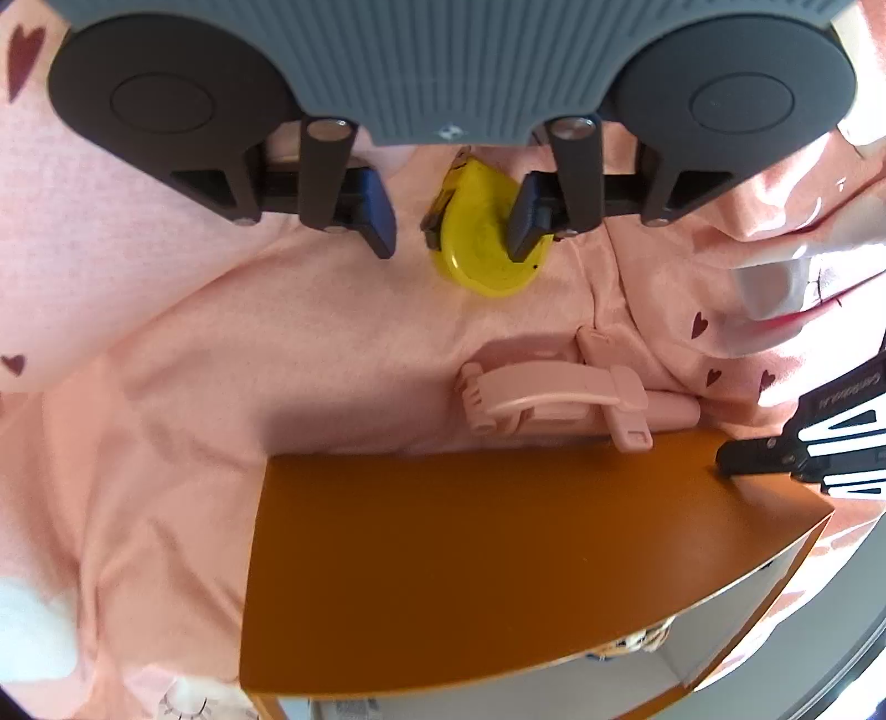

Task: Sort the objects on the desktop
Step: 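Move both grippers out of the box toward the tape measure and pink holder, then grasp the yellow tape measure with right gripper while left grasps the pink plastic holder, then lift the tape measure and pink holder and carry them over the orange box, then lower both items into the box, opening the left then the right gripper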

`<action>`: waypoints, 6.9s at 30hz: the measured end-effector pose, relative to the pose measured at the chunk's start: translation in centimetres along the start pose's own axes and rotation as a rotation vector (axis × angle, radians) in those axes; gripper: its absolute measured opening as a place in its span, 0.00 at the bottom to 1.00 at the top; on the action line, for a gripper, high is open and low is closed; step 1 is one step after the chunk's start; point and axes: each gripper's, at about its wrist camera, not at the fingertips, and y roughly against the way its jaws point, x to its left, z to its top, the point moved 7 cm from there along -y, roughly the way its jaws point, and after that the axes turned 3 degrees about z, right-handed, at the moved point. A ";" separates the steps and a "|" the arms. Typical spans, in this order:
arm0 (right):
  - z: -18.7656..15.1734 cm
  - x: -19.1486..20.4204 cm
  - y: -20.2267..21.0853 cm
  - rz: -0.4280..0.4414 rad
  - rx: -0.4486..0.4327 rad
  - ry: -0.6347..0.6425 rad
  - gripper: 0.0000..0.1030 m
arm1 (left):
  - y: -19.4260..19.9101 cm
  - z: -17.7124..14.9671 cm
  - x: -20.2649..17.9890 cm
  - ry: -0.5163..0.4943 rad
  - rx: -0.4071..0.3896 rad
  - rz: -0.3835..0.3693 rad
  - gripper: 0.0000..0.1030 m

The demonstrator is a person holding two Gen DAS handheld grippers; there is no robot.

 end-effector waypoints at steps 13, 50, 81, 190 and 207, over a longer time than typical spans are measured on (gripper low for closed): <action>-0.5 1.0 -0.8 0.093 0.035 -0.012 0.29 | 0.5 0.1 -2.0 -0.118 -0.047 -0.034 0.20; -0.4 -0.3 1.9 -0.078 -0.139 -0.017 0.32 | -4.3 -3.1 -8.7 -0.670 0.024 0.049 0.36; 0.2 -0.4 1.4 -0.054 -0.122 -0.046 0.33 | 0.2 0.1 -7.5 -0.371 0.055 -0.420 0.56; 19.4 2.9 6.3 0.030 -0.196 0.237 0.21 | -8.0 12.4 -0.2 -0.983 -0.171 0.130 0.29; 22.0 3.6 5.5 0.059 -0.238 0.192 0.21 | 0.5 13.1 3.8 -0.507 -0.258 0.069 0.36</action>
